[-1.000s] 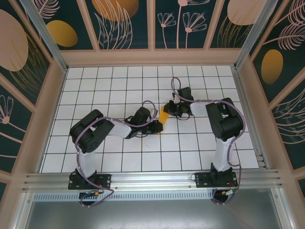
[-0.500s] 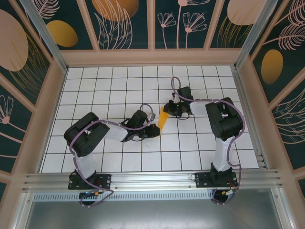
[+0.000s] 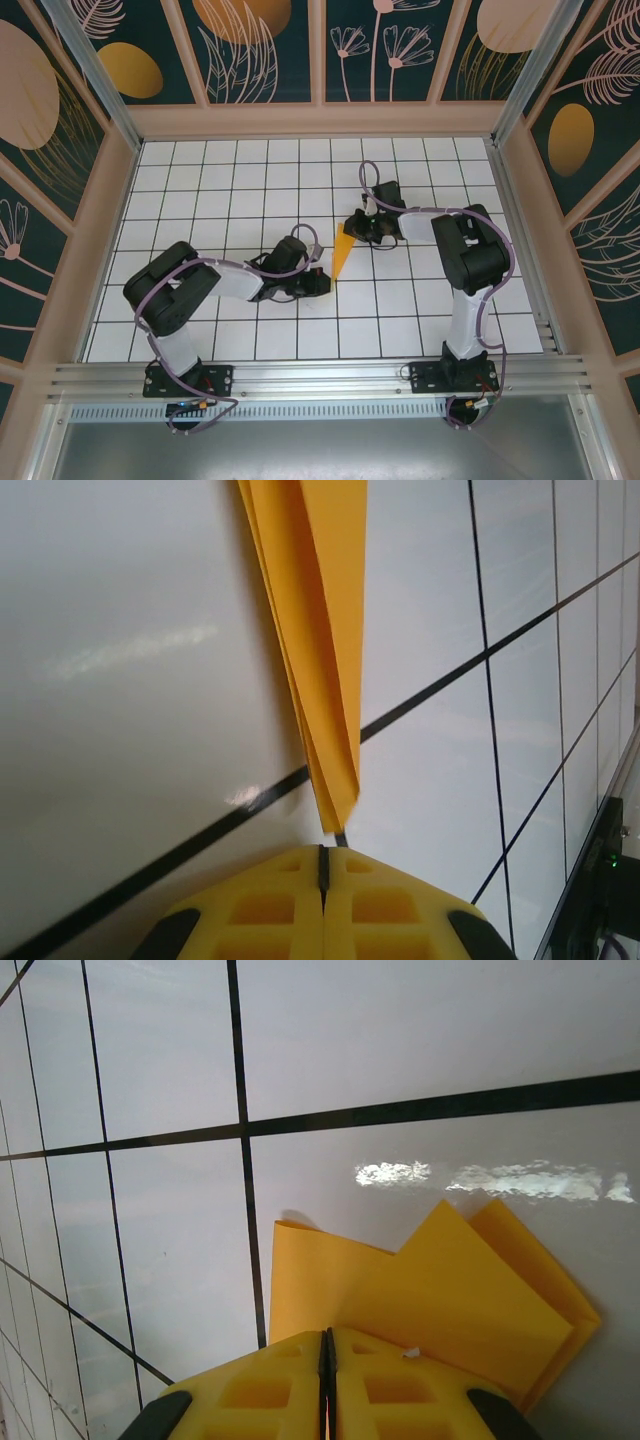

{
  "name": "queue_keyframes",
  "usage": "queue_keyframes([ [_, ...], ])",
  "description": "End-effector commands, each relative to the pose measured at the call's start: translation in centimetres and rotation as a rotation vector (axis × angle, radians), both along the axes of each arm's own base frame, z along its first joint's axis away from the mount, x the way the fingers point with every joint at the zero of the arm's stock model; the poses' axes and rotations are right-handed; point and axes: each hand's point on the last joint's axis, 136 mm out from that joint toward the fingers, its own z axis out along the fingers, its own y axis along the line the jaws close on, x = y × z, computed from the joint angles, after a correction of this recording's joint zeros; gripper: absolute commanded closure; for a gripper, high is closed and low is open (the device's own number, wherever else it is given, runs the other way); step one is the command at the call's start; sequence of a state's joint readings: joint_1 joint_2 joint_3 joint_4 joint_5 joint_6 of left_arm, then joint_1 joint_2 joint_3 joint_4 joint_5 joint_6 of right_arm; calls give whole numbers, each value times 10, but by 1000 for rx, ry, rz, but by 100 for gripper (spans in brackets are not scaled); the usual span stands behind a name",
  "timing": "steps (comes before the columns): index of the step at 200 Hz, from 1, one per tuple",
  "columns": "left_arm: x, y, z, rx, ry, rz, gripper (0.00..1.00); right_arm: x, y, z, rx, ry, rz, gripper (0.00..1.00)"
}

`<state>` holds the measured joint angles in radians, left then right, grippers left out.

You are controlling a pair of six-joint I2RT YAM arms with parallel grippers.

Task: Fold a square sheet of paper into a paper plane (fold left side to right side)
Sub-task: Fold the wing for the fifth time at the center of the table.

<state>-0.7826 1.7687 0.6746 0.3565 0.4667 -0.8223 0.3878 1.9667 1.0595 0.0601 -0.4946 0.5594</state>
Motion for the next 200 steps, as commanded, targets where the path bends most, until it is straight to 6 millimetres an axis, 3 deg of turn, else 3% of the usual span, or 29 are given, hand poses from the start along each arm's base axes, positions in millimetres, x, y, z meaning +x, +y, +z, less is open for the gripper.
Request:
queue_keyframes([
  [1, -34, 27, -19, 137, 122, -36, 94, 1, -14, -17, -70, 30, -29, 87],
  [37, 1, 7, 39, 66, -9, -34, 94, 1, -13, -15, -70, 27, -29, 87],
  [69, 30, -16, 58, 25, -79, -52, 94, 0, -12, -16, -66, 31, -26, 87],
  [94, 44, -26, 35, 31, -51, -58, 94, -1, -11, -15, -65, 32, -22, 87],
  [101, 53, -33, 39, 19, -67, -58, 94, -1, -10, -14, -64, 30, -20, 87],
  [119, 59, -37, 26, 36, -54, -55, 94, -1, -9, -13, -60, 29, -15, 87],
  [166, 45, -22, -18, 120, 21, -55, 94, 0, -6, -7, -49, 13, -4, 87],
  [200, 25, -1, -41, 165, 75, -47, 94, 11, -14, 13, -40, -52, -10, 86],
])
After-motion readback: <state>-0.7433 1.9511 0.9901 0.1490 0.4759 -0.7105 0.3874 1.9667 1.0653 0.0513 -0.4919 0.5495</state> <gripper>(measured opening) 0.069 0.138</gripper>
